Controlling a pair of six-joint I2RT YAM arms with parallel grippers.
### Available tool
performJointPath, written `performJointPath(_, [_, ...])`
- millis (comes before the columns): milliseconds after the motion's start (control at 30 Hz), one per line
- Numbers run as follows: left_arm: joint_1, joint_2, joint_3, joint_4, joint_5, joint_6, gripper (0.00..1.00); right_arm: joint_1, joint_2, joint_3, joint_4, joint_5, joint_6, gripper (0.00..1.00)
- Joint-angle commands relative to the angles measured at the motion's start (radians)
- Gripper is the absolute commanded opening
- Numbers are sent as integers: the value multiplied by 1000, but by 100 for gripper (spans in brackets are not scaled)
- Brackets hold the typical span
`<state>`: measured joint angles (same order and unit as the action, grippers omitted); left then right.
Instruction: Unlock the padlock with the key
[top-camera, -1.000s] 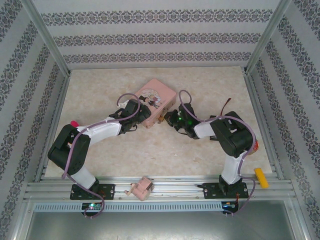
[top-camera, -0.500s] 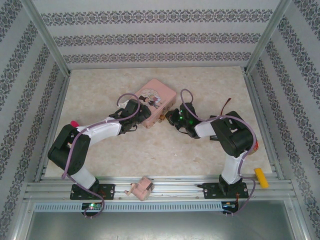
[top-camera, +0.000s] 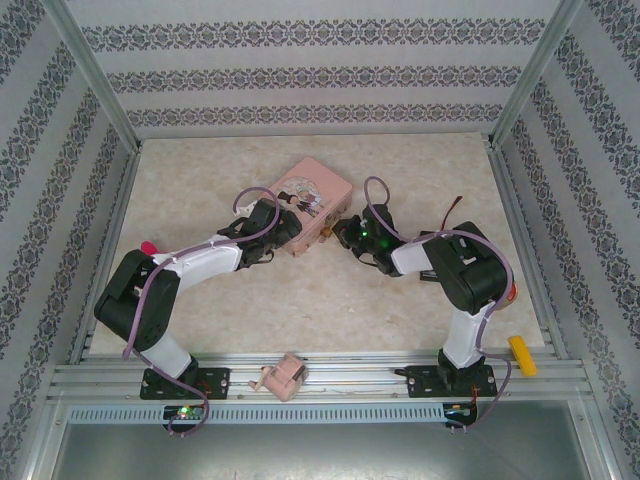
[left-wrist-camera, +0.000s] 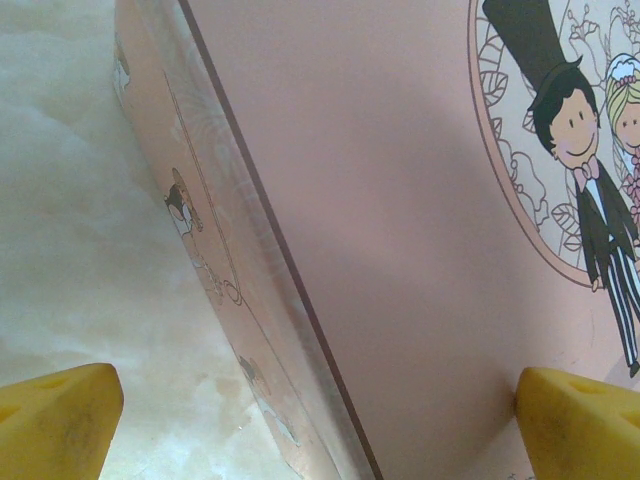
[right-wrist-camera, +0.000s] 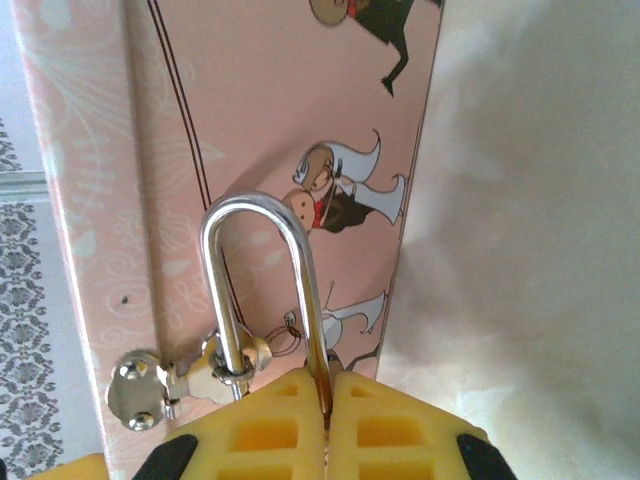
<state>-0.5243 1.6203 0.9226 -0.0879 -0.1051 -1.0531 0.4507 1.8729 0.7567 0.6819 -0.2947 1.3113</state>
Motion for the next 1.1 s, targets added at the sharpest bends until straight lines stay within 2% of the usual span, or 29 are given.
performJointPath(0, [-16,-5,-36,-111,-2,2,99,-23,6,-21,27,48,14,0])
performJointPath(1067, [-1,-18,-28,-97,-3,14,99,-17,34,-21,90,28,54,0])
